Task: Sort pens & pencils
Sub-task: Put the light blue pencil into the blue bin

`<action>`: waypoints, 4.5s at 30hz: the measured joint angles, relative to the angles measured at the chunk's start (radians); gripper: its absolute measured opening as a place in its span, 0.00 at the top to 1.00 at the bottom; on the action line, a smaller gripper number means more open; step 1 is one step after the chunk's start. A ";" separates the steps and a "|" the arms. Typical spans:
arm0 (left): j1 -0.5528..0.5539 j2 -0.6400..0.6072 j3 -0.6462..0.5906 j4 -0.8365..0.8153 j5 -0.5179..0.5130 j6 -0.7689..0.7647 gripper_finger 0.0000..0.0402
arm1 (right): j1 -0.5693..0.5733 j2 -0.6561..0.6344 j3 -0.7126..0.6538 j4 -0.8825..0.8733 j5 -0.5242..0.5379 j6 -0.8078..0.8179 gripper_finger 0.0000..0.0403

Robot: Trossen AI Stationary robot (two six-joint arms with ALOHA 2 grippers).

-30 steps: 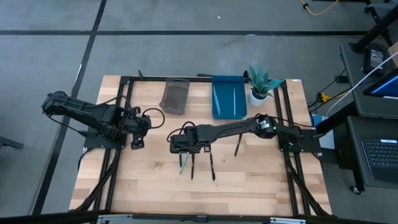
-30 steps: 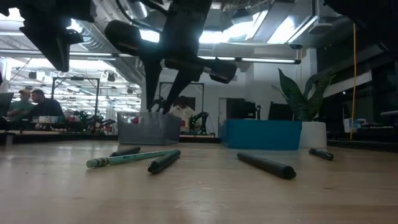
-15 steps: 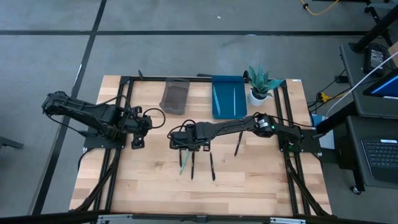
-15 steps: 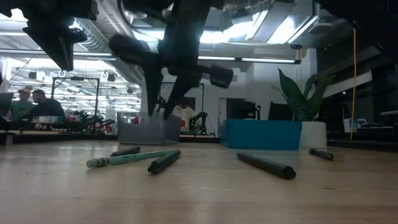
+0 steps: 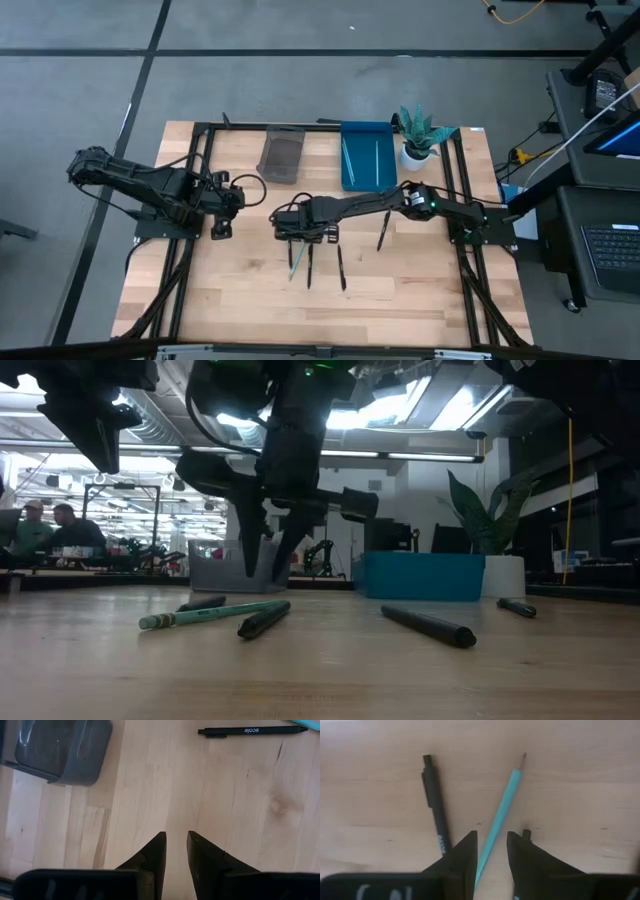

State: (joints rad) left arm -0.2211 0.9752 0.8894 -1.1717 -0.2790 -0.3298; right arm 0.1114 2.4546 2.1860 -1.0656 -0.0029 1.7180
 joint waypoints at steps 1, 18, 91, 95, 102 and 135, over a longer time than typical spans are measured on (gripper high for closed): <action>0.000 0.000 0.000 0.000 0.000 0.000 0.82 | -0.001 0.000 0.000 -0.007 0.000 0.000 0.74; 0.000 0.000 0.000 -0.001 0.000 0.000 0.82 | -0.028 0.009 0.000 -0.004 0.012 -0.021 0.74; 0.000 0.000 0.000 0.007 0.000 0.024 0.82 | -0.039 0.080 0.057 -0.002 -0.044 -0.102 0.99; 0.000 0.000 0.000 0.007 0.000 0.024 0.82 | -0.044 0.082 0.078 -0.052 -0.029 -0.107 1.00; 0.000 0.000 0.000 0.007 0.000 0.024 0.82 | -0.042 0.082 0.084 -0.064 -0.030 -0.124 1.00; 0.000 0.000 0.000 0.017 0.000 0.026 0.82 | -0.057 0.078 0.087 -0.042 -0.035 -0.200 0.78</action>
State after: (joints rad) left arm -0.2209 0.9751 0.8896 -1.1549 -0.2790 -0.3035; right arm 0.0544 2.5324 2.2730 -1.1076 -0.0376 1.5184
